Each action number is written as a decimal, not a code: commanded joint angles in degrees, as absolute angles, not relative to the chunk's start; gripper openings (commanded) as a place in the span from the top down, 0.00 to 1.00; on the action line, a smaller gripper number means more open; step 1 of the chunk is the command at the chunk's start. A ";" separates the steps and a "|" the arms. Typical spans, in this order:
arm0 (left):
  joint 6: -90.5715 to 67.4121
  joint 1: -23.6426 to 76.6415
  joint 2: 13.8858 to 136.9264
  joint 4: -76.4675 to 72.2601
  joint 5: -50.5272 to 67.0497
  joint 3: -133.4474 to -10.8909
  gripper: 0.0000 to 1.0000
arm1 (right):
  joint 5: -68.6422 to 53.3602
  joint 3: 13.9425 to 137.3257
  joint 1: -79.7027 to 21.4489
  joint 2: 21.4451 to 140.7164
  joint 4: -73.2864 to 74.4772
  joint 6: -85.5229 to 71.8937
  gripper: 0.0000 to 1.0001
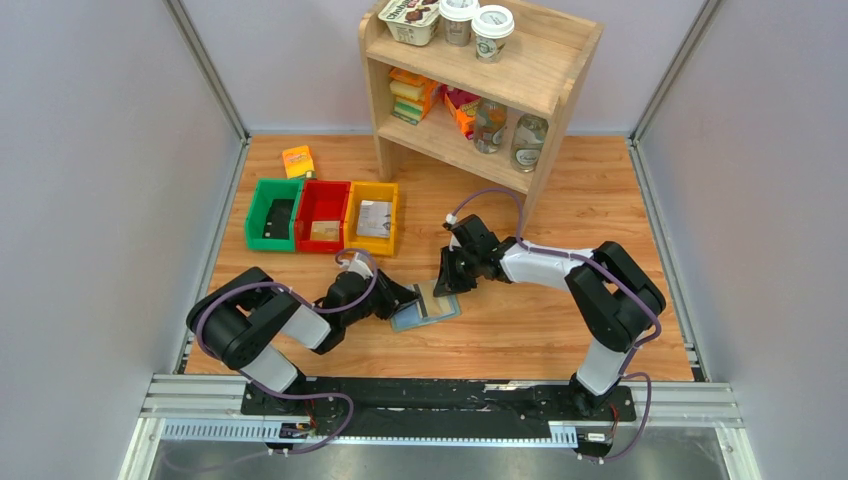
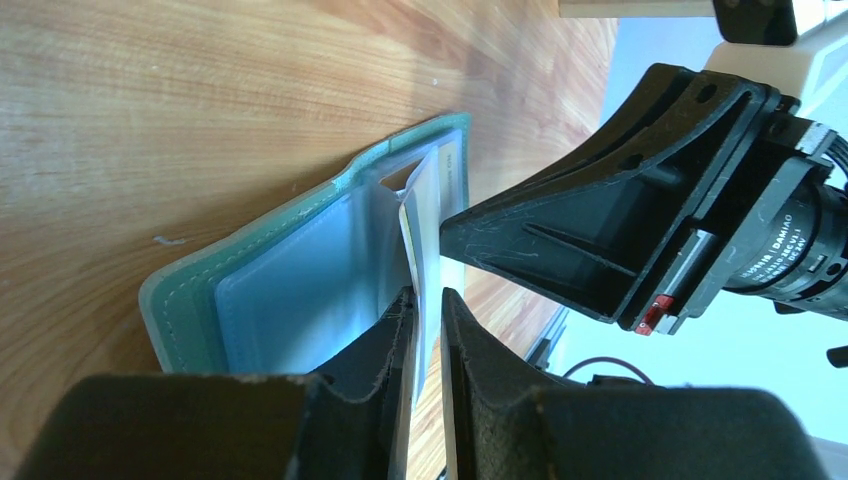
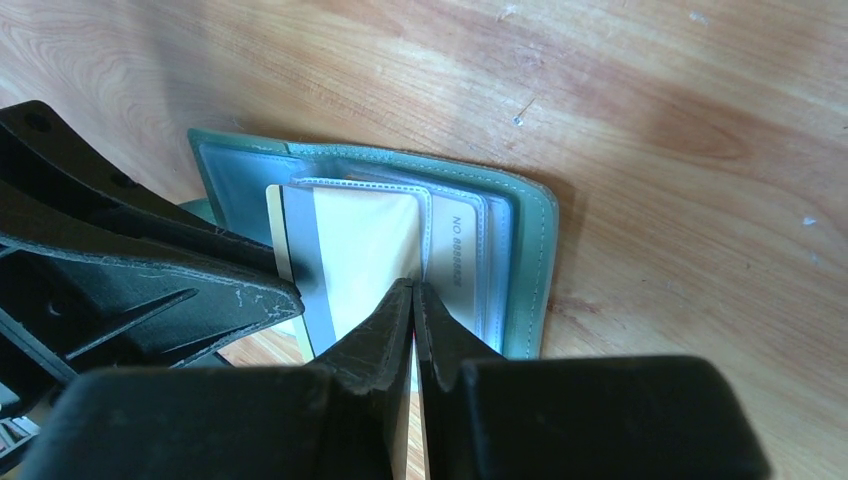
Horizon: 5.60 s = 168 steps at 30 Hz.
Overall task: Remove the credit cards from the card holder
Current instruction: Remove the credit card from the card holder.
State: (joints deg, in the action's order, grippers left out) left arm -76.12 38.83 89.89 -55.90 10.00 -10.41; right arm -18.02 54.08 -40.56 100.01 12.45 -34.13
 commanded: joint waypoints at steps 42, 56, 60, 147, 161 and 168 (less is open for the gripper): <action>-74.97 39.73 81.91 -45.27 8.18 -10.90 0.67 | -12.39 52.38 -40.52 103.71 18.81 -31.38 0.91; -70.93 39.73 69.10 -27.89 2.38 -12.13 0.62 | -12.39 52.29 -40.52 103.62 18.72 -31.38 0.91; -70.31 39.73 68.64 -26.02 1.84 -12.57 0.60 | -12.48 52.29 -40.52 103.71 18.63 -31.38 0.91; -74.62 41.92 94.57 -77.08 8.97 -8.35 0.87 | -12.66 52.38 -40.52 104.15 18.81 -31.29 0.93; -75.41 41.57 92.91 -76.73 7.12 -4.58 0.93 | -12.57 52.38 -40.52 104.06 18.72 -31.29 0.94; -74.09 41.48 86.85 -67.27 5.80 -3.87 1.00 | -12.48 52.38 -40.52 103.80 18.72 -31.29 0.94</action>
State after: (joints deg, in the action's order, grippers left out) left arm -75.26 41.52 91.70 -69.38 5.96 -3.90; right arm -18.98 54.39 -40.10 100.36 12.78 -34.00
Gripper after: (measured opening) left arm 0.009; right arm 0.071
